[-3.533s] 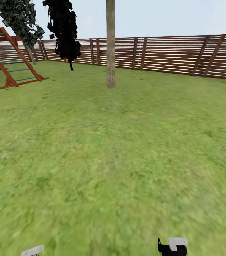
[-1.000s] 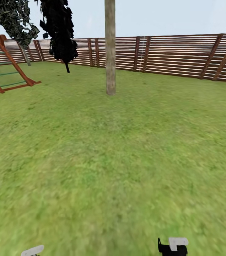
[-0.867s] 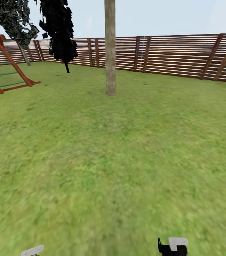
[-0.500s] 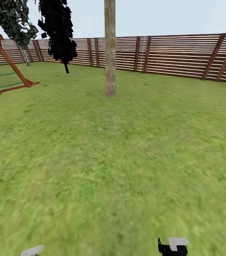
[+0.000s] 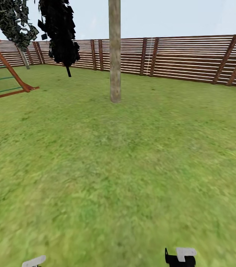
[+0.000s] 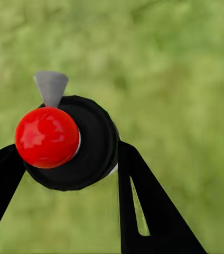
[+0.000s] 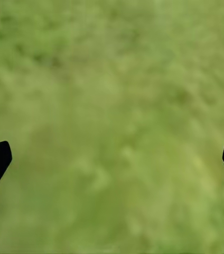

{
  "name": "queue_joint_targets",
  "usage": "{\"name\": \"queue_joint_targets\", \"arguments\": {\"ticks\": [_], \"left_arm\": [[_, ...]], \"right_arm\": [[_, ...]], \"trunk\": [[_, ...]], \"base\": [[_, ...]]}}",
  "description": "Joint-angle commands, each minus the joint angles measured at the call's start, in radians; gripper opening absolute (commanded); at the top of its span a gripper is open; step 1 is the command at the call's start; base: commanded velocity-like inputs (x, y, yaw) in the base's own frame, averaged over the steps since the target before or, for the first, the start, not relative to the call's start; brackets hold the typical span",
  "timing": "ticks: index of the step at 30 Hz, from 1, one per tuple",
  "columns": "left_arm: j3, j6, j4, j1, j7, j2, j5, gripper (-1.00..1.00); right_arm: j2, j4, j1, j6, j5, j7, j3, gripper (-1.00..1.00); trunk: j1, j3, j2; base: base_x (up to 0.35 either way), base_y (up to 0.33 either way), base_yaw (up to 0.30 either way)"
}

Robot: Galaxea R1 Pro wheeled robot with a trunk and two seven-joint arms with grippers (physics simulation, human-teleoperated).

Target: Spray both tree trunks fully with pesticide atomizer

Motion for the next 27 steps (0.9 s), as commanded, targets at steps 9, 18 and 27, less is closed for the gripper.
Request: {"name": "queue_joint_targets", "arguments": {"ticks": [9, 18, 27], "left_arm": [[0.000, -0.001, 0.000, 0.000, 0.000, 0.000, 0.000, -1.00], [0.000, -0.001, 0.000, 0.000, 0.000, 0.000, 0.000, -1.00], [0.000, -0.001, 0.000, 0.000, 0.000, 0.000, 0.000, -1.00]], "right_arm": [[0.000, 0.000, 0.000, 0.000, 0.000, 0.000, 0.000, 1.00], [0.000, 0.000, 0.000, 0.000, 0.000, 0.000, 0.000, 1.00], [0.000, 0.000, 0.000, 0.000, 0.000, 0.000, 0.000, 1.00]], "trunk": [[0.000, 0.000, 0.000], [0.000, 0.000, 0.000], [0.000, 0.000, 0.000]], "base": [[0.336, 0.000, 0.000], [0.336, 0.000, 0.000], [0.336, 0.000, 0.000]]}}
